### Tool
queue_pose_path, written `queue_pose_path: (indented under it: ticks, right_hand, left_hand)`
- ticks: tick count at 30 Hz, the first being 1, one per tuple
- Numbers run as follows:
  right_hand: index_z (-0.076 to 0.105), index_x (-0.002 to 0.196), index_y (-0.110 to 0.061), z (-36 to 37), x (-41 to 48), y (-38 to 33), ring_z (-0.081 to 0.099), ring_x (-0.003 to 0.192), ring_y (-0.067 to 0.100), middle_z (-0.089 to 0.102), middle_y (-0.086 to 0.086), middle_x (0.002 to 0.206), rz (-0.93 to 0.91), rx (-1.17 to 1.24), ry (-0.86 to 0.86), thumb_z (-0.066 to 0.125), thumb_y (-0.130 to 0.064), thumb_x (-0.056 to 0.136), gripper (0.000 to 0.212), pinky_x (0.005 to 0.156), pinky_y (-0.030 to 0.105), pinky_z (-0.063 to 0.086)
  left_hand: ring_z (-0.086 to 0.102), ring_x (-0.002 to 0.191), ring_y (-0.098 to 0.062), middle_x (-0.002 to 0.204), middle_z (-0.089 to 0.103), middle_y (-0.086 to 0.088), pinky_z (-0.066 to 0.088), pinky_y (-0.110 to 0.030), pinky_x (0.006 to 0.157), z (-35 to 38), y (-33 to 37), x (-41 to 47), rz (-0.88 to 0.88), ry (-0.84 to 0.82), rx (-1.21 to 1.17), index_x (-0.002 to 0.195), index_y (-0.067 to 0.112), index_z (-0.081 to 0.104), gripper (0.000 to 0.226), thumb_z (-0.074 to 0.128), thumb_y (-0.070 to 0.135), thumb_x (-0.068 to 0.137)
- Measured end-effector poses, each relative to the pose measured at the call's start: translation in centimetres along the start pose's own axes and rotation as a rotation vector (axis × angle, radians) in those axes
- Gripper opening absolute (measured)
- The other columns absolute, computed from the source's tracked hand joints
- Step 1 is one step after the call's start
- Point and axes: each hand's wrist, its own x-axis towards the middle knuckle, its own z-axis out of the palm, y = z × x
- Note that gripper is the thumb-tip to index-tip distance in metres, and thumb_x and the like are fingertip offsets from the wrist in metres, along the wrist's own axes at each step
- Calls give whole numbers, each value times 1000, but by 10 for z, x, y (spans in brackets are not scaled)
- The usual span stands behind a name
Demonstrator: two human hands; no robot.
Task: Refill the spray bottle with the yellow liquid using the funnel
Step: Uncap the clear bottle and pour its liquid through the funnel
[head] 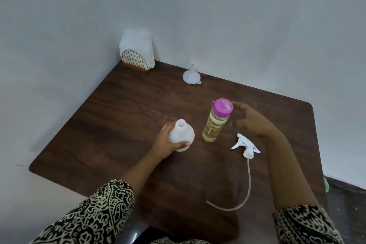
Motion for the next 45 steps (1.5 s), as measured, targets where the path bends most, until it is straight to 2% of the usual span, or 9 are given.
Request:
queue_pose_path:
  ticks: [3,8,15,20,32,36,38,41,45]
  right_hand:
    - [55,123,-10,-22,43,-25,54,100,14,60,6,125,2,-170,310,53,5,84,42,79,21,43]
    - [56,120,-7,3,151,-58,56,111,27,63,10,119,-147,-556,83,60,-9,84,36,91,28,40]
    - [35,142,-15,25,253,-70,52,115,36,42,15,138,-340,-922,63,52,-5,89,57,92,43,45]
    - [52,127,-8,30,282,-64,50,113,37,49,19,125,-378,-1109,-41,49,-9,94,34,91,42,41]
    - [65,85,-14,-6,145,-114,61,73,13,67,3,92,-362,-190,251,75,-10,74,15,68,13,45]
    - [61,77,-17,-10,58,-148,69,79,21,67,4,86,-409,137,210,76,-8,73,18,81,34,57]
    - [61,77,-17,1,21,-154,69,78,24,68,5,83,-427,230,228,76,-10,73,17,80,39,55]
    - [60,78,-17,36,-17,-149,66,72,18,68,3,77,-399,332,247,77,-8,74,19,73,34,53]
    - [61,82,-12,91,-34,-126,64,73,10,69,3,83,-394,461,258,74,0,76,19,67,24,51]
  left_hand:
    - [50,112,-9,123,50,9,44,-23,86,1,2,1,4,39,-20,121,36,51,66,88,33,66]
    - [49,110,-4,121,48,16,41,-12,81,-2,5,7,-7,69,-36,118,38,50,65,86,36,64]
    - [46,114,10,126,49,20,41,-8,87,0,-5,9,-24,76,-86,126,34,53,72,85,38,62]
    - [47,116,8,127,52,19,41,-8,90,1,-5,11,-11,79,-98,125,33,54,70,86,32,62]
    - [48,119,2,130,50,13,44,-28,101,6,0,-15,-72,27,-144,128,35,54,84,84,49,50]
    - [28,139,-4,154,24,13,32,-23,108,-1,8,-29,-6,4,-127,139,51,26,108,83,55,48]
    - [18,140,4,157,10,16,24,-13,108,-12,22,-37,13,153,-235,143,46,13,108,69,76,56]
    - [45,129,-5,146,45,4,35,-26,107,-38,65,-45,-85,365,-470,142,31,36,84,42,81,75]
    - [69,72,-15,88,74,-6,54,-30,68,-76,122,-51,-212,202,-715,108,10,68,45,40,44,99]
